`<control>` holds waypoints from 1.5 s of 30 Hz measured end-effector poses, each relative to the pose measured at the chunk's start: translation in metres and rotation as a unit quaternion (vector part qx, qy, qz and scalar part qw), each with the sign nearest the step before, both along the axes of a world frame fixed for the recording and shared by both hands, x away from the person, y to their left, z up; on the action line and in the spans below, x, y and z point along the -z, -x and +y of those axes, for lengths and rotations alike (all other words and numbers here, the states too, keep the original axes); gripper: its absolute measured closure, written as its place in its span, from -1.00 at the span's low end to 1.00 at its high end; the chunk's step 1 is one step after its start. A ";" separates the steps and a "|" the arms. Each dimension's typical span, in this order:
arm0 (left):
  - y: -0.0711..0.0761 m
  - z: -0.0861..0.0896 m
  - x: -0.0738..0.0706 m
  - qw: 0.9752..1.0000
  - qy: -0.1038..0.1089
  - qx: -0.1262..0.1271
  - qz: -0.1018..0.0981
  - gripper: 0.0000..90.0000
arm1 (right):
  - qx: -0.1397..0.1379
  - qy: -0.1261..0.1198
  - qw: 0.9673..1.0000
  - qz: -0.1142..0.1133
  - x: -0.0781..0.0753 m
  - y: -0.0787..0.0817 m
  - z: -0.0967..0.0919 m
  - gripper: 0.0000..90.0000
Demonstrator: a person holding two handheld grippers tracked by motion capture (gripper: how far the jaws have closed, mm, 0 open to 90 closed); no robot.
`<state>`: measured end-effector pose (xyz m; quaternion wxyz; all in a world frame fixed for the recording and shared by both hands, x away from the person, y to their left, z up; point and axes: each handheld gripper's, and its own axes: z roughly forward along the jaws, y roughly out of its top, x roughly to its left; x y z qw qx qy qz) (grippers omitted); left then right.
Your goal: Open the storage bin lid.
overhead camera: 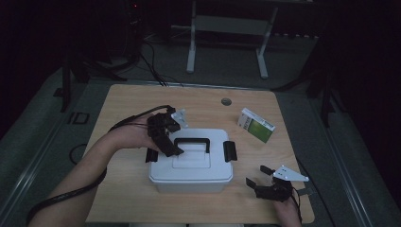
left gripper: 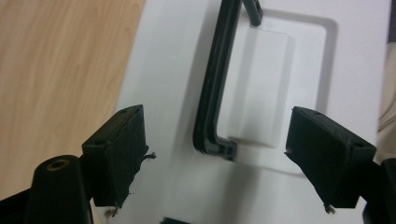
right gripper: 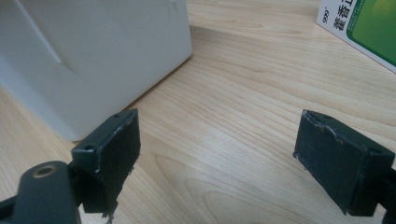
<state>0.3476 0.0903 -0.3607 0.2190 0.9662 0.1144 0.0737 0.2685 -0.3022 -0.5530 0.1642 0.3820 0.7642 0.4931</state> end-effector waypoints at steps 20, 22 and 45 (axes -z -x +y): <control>-0.008 -0.037 -0.003 0.998 -0.043 0.050 0.015 0.01 | -0.003 -0.004 1.000 0.001 0.000 0.000 -0.001 -0.68; -0.008 -0.041 -0.003 0.997 -0.050 0.057 0.015 0.08 | -0.004 -0.005 1.000 0.001 0.000 0.000 -0.001 -0.68; -0.011 -0.066 -0.004 0.989 -0.119 0.073 0.052 0.59 | -0.006 -0.011 1.000 0.002 0.000 0.000 -0.002 -0.68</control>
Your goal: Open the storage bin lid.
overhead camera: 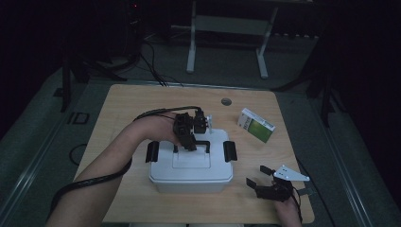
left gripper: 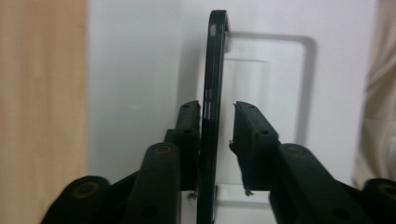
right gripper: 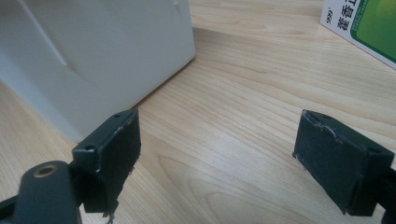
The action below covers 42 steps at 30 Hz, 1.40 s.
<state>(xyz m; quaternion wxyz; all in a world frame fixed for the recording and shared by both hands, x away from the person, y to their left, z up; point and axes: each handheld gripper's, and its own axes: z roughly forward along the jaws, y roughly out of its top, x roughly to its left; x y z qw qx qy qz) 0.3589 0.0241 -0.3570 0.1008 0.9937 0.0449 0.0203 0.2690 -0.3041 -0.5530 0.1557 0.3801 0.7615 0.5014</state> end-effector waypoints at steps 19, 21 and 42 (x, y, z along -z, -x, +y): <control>-0.001 -0.008 0.002 1.000 -0.016 0.011 0.010 0.85 | -0.003 -0.003 1.000 0.000 0.000 0.000 0.000 -0.68; -0.001 -0.007 0.000 1.000 -0.014 0.013 0.007 0.85 | -0.003 -0.003 1.000 0.001 0.000 0.000 0.000 -0.68; 0.003 0.025 -0.032 1.000 0.007 -0.009 -0.026 0.85 | -0.004 -0.003 1.000 0.003 0.000 0.000 0.000 -0.68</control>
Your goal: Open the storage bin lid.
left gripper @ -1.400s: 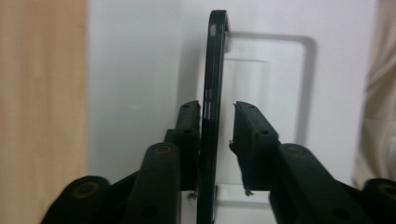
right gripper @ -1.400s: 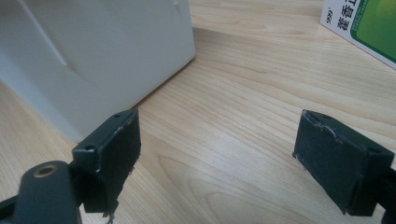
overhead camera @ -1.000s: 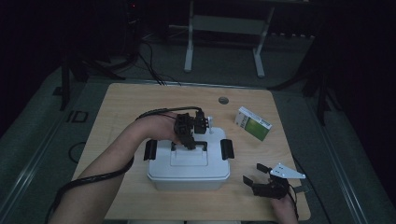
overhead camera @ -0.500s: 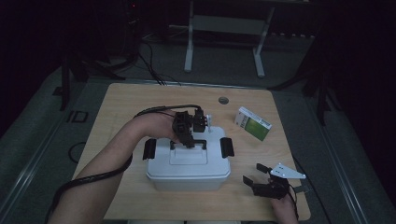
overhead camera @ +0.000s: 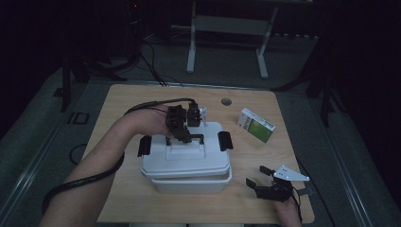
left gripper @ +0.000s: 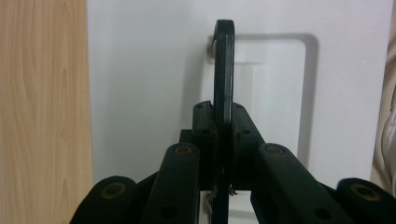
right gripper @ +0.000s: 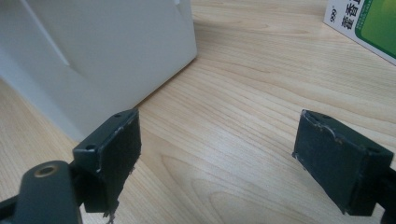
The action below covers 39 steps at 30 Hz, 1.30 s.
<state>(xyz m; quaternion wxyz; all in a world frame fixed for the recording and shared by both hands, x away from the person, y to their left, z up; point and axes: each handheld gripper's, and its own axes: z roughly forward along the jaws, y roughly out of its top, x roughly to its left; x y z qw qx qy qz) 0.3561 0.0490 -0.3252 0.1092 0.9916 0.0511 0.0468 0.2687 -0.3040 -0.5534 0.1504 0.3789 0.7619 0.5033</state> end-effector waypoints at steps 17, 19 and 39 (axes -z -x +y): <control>0.008 0.064 -0.004 0.998 0.011 -0.055 -0.008 0.85 | 0.002 0.005 1.000 0.003 0.001 0.000 0.002 -0.68; 0.008 0.075 -0.005 0.998 0.010 -0.062 -0.008 0.85 | 0.002 0.006 1.000 0.003 0.001 0.000 0.002 -0.68; 0.025 0.173 -0.004 0.987 0.027 -0.157 -0.019 0.85 | 0.007 0.011 1.000 0.005 0.001 0.000 0.003 -0.68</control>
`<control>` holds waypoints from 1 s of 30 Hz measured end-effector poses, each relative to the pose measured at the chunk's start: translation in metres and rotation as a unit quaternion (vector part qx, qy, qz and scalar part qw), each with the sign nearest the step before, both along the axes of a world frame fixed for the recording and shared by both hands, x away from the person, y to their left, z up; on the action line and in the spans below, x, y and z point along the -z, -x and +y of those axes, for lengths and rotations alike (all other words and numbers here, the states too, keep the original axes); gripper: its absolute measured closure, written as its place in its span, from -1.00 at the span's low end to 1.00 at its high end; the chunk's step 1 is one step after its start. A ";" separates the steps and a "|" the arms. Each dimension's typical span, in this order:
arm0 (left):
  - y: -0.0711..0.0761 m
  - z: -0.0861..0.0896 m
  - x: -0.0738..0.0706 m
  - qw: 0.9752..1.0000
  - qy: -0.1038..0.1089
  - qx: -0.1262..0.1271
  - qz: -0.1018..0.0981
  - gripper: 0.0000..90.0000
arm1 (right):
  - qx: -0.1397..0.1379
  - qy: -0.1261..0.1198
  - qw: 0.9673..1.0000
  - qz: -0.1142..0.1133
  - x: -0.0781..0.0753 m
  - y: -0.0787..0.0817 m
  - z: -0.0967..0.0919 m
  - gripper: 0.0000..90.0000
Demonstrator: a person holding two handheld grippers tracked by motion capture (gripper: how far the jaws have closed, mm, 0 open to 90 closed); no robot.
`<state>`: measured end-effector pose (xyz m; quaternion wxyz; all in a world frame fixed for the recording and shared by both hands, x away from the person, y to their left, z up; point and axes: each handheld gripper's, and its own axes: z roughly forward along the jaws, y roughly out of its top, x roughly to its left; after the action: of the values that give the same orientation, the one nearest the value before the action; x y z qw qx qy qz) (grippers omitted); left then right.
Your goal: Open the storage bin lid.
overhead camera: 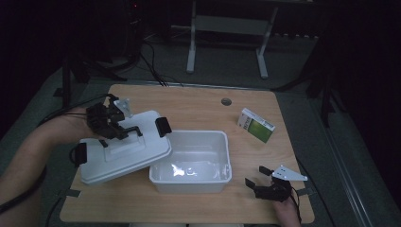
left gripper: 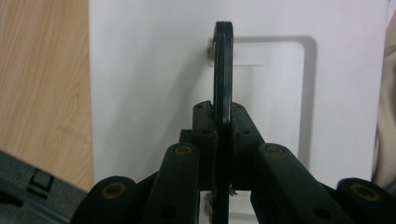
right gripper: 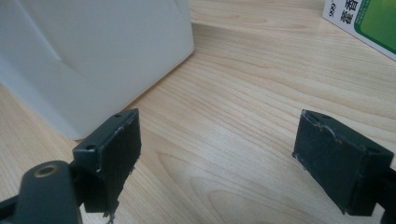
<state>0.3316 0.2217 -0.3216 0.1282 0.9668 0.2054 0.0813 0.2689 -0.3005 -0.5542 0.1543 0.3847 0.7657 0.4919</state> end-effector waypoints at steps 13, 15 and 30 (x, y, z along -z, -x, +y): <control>0.006 0.053 0.011 0.998 0.002 -0.070 -0.008 0.85 | -0.001 -0.001 1.000 0.001 0.000 -0.001 0.001 -0.68; 0.005 0.060 0.016 0.997 -0.002 -0.079 -0.003 0.85 | -0.001 -0.002 1.000 0.001 0.000 -0.001 0.000 -0.68; -0.007 0.080 0.081 0.993 0.004 -0.113 0.024 0.85 | 0.000 -0.002 1.000 0.003 0.000 0.000 0.001 -0.68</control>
<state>0.3384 0.3020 -0.4030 0.1174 0.9386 0.3164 0.0715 0.2692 -0.2997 -0.5545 0.1510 0.3862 0.7654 0.4922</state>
